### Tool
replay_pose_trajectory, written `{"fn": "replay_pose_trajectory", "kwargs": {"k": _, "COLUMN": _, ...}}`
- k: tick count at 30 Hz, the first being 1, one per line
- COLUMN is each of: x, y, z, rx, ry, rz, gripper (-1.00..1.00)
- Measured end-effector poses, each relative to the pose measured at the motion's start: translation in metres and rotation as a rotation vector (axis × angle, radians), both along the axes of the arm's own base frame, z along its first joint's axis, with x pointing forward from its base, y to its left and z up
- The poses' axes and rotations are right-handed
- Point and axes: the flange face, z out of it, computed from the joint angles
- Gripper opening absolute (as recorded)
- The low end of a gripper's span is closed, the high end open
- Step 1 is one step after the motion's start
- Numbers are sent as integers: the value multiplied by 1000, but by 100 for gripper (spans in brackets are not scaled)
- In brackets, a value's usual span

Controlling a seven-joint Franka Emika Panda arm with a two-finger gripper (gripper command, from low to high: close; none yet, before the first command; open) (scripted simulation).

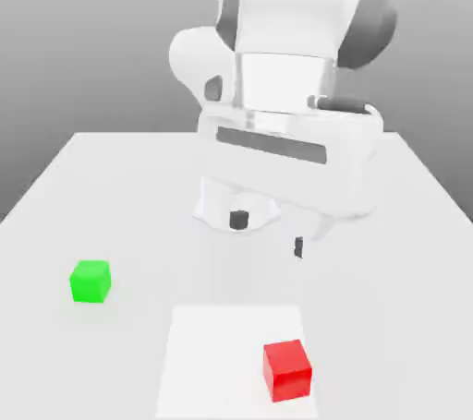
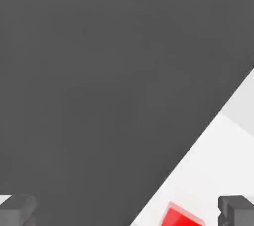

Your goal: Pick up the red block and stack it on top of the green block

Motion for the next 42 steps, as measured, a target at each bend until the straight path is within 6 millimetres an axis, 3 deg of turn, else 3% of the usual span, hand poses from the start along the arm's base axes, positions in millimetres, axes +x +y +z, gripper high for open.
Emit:
{"fn": "replay_pose_trajectory", "kwargs": {"k": 9, "x": -26, "y": 19, "z": -120, "rx": 95, "ry": 176, "rz": -321, "gripper": 0}}
{"fn": "replay_pose_trajectory", "kwargs": {"k": 14, "x": -30, "y": 21, "z": -180, "rx": 106, "ry": 196, "rz": -362, "gripper": 0}}
{"fn": "replay_pose_trajectory", "kwargs": {"k": 15, "x": -31, "y": 21, "z": -191, "rx": 105, "ry": 197, "rz": -362, "gripper": -100}}
{"fn": "replay_pose_trajectory", "kwargs": {"k": 22, "x": -31, "y": 21, "z": -194, "rx": 106, "ry": 196, "rz": -362, "gripper": -100}}
{"fn": "replay_pose_trajectory", "kwargs": {"k": 27, "x": -31, "y": 20, "z": -142, "rx": 104, "ry": 196, "rz": -363, "gripper": -100}}
{"fn": "replay_pose_trajectory", "kwargs": {"k": 28, "x": -33, "y": 5, "z": -135, "rx": 98, "ry": 195, "rz": -374, "gripper": -100}}
{"fn": "replay_pose_trajectory", "kwargs": {"k": 31, "x": -50, "y": -73, "z": -125, "rx": 77, "ry": 194, "rz": -441, "gripper": -100}}
{"fn": "replay_pose_trajectory", "kwargs": {"k": 32, "x": -61, "y": -109, "z": -122, "rx": 75, "ry": 194, "rz": -487, "gripper": -100}}
{"fn": "replay_pose_trajectory", "kwargs": {"k": 35, "x": -103, "y": -188, "z": -112, "rx": 75, "ry": 196, "rz": -581, "gripper": -100}}
{"fn": "replay_pose_trajectory", "kwargs": {"k": 42, "x": -212, "y": -278, "z": -98, "rx": 123, "ry": 185, "rz": -670, "gripper": -100}}
